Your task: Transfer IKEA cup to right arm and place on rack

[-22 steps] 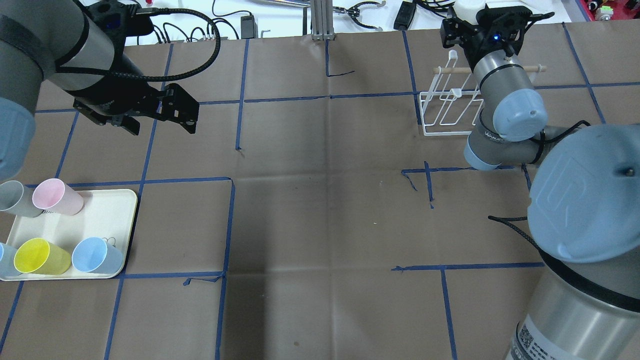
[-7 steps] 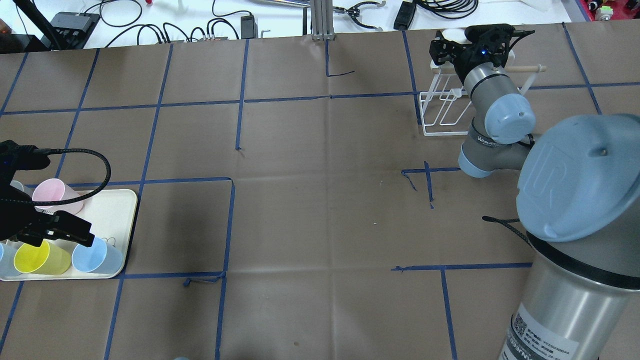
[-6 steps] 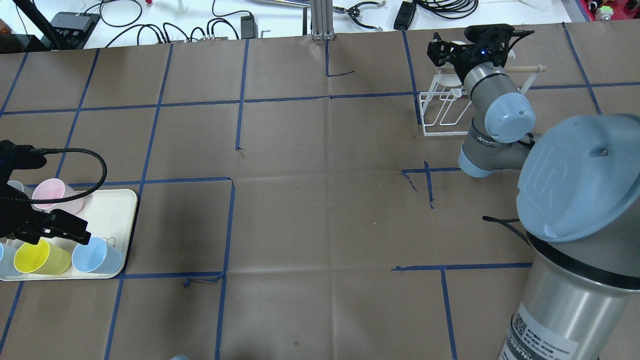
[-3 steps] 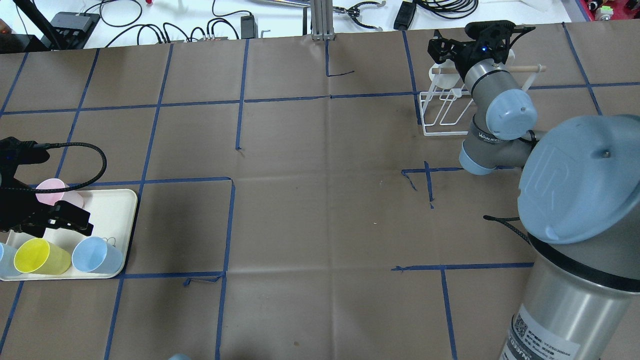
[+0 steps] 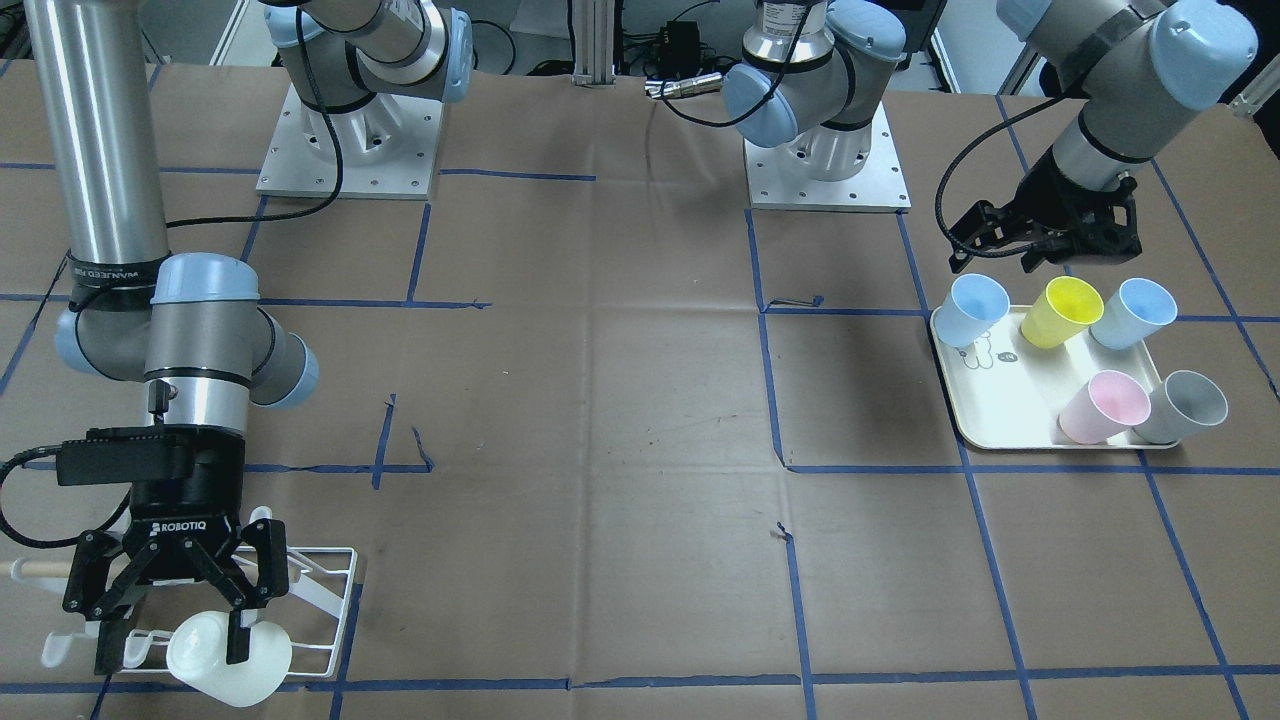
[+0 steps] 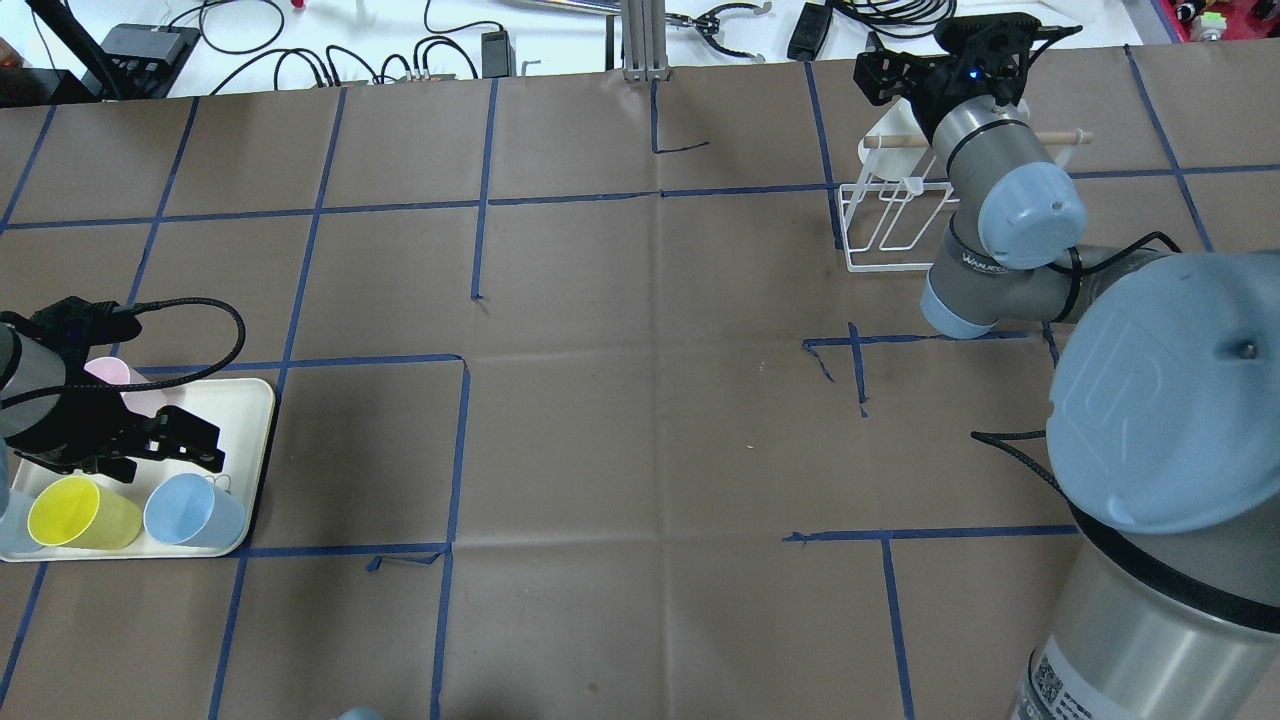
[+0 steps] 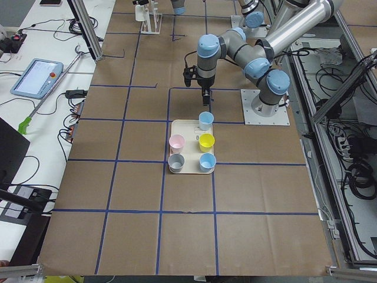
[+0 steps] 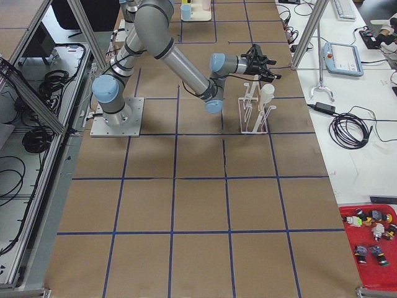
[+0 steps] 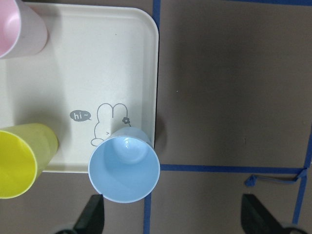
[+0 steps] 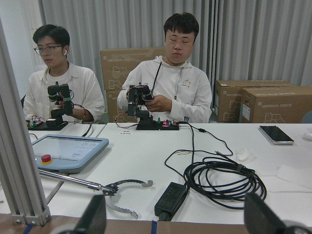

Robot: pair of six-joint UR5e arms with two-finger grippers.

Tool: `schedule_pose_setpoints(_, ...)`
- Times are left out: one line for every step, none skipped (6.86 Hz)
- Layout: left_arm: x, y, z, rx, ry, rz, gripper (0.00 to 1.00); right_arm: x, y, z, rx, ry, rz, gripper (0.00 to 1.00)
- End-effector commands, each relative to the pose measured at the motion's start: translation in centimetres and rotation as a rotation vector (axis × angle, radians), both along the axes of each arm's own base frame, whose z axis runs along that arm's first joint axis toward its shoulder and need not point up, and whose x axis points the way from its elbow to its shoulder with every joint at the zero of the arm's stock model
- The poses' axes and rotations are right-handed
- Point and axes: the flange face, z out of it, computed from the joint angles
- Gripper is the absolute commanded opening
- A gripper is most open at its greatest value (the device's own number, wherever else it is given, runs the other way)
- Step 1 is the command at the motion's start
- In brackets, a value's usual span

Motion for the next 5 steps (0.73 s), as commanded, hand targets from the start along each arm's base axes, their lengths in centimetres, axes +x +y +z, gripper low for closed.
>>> schedule_pose_setpoints(-0.4, 0.7, -4.6, -0.006, -0.015, 0.001, 0.98, 3.6, 1.7, 3.4, -0.033, -0.052, 0.077, 1.0)
schedule_pose_setpoints(-0.1, 0.4, -5.9, -0.009, -0.019, 0.001, 0.98, 5.1, 2.6, 4.6, 0.017, -0.173, 0.127, 1.0)
schedule_pose_setpoints(-0.2, 0.5, -6.4, 0.002, -0.013, -0.002, 0.98, 6.1, 3.6, 5.6, 0.104, -0.344, 0.158, 1.0)
schedule_pose_setpoints(0.0, 0.7, -6.4, 0.014, -0.027, -0.005, 0.98, 7.0, 4.7, 6.6, 0.167, -0.47, 0.176, 1.0)
schedule_pose_setpoints(0.3, 0.9, -6.3, 0.031, -0.054, -0.004, 0.98, 8.2, 6.0, 7.3, 0.218, -0.557, 0.187, 1.0)
